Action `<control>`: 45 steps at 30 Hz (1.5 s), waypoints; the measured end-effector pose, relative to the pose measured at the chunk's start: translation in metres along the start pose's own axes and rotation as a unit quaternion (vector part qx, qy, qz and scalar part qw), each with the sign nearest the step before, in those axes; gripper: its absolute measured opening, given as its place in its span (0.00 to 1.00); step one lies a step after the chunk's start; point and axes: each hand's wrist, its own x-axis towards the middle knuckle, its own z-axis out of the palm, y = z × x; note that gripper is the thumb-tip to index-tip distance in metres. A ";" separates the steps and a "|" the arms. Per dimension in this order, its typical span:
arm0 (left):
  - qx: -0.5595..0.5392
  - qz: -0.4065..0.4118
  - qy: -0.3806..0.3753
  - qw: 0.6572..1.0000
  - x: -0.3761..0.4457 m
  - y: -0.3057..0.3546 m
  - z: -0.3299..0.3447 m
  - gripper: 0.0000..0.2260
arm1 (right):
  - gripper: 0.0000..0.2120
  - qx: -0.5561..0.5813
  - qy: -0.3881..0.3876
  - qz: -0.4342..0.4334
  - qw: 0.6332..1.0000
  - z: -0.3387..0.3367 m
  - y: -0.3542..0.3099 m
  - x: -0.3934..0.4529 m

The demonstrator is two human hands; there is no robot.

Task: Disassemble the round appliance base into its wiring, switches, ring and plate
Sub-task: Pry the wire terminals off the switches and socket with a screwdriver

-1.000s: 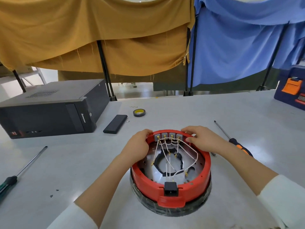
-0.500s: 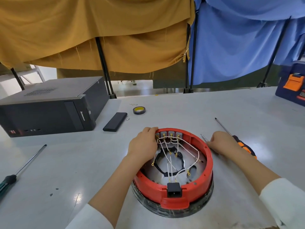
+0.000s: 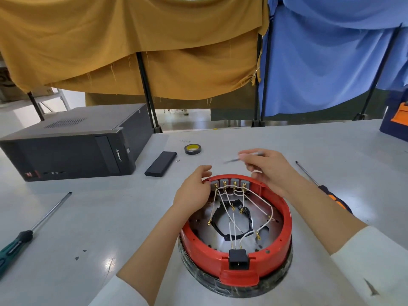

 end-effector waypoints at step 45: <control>0.081 0.000 0.064 0.995 0.002 -0.005 0.005 0.15 | 0.06 -0.314 -0.091 -0.187 0.926 0.031 0.041 0.024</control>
